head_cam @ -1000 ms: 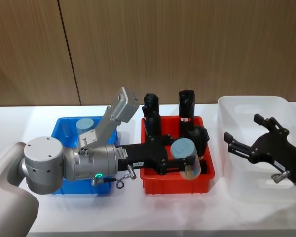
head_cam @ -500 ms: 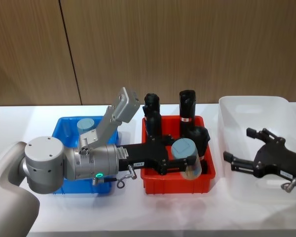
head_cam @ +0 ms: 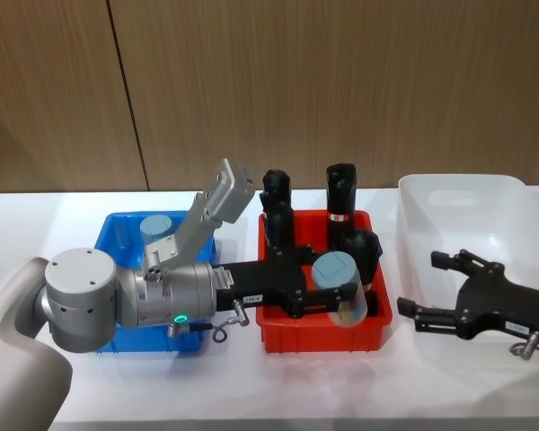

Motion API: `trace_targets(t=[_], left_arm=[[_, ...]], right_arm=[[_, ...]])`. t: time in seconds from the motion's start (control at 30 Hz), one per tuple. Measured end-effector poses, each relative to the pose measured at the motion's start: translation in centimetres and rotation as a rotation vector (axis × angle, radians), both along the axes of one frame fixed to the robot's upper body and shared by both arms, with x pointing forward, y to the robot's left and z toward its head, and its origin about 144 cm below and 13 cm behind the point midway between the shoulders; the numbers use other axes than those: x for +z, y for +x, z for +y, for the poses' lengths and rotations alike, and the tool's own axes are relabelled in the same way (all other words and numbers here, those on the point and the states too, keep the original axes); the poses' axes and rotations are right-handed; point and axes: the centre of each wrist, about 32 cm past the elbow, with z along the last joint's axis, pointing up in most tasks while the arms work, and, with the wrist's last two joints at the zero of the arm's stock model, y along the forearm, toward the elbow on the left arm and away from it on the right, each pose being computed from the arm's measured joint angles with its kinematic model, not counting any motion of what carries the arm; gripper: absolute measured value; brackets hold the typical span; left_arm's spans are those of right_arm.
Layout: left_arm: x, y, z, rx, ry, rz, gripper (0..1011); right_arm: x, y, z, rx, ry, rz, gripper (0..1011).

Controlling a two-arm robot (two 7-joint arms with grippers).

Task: Pick the cotton swabs from the blue box and place them into the white box.

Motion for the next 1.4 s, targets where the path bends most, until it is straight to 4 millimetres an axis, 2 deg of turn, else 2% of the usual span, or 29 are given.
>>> trace_targets(t=[0.8, 1.4], left_arm=[[0.0, 0.0, 0.0, 0.0, 0.0, 0.0, 670], [0.0, 0.0, 0.0, 0.0, 0.0, 0.0, 670]], right_arm=[[-1.2, 1.8, 3.0, 0.127, 0.018, 0.055, 1002], [-2.1, 2.3, 4.0, 0.094, 0.014, 0.048, 1002]])
